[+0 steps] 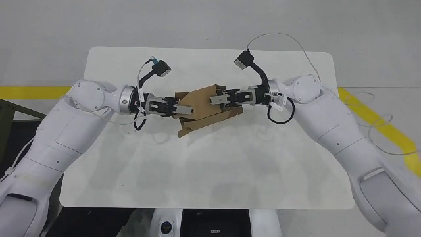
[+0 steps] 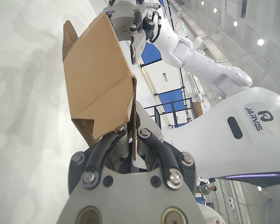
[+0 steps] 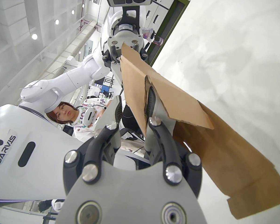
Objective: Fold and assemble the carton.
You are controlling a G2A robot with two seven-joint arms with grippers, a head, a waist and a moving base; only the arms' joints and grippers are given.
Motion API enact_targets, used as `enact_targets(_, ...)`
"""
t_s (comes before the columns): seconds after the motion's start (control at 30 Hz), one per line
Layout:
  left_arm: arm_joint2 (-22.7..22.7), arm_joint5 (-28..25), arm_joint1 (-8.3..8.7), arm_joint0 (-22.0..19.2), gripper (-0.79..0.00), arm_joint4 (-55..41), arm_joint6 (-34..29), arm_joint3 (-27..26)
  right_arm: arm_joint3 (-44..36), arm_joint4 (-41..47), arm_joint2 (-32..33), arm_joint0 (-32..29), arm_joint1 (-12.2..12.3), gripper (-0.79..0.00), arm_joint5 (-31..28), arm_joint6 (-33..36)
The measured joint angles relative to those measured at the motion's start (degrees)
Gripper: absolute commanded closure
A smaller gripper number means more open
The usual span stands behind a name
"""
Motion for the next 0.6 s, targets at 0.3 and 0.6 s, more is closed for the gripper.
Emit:
enact_targets(0.3, 1.6, -0.4, 0.37, -0.5, 0.000, -0.7, 0.4, 0.0, -0.1, 0.7, -1.3, 0.6, -0.2, -0.129, -0.3, -0.3)
enact_targets(0.6, 2.7, -0.8, 0.71, -1.1, 0.000, -1.2, 0.9, 0.1, 0.0, 1.2, -2.5, 1.1, -0.3, 0.000, -0.1, -0.1)
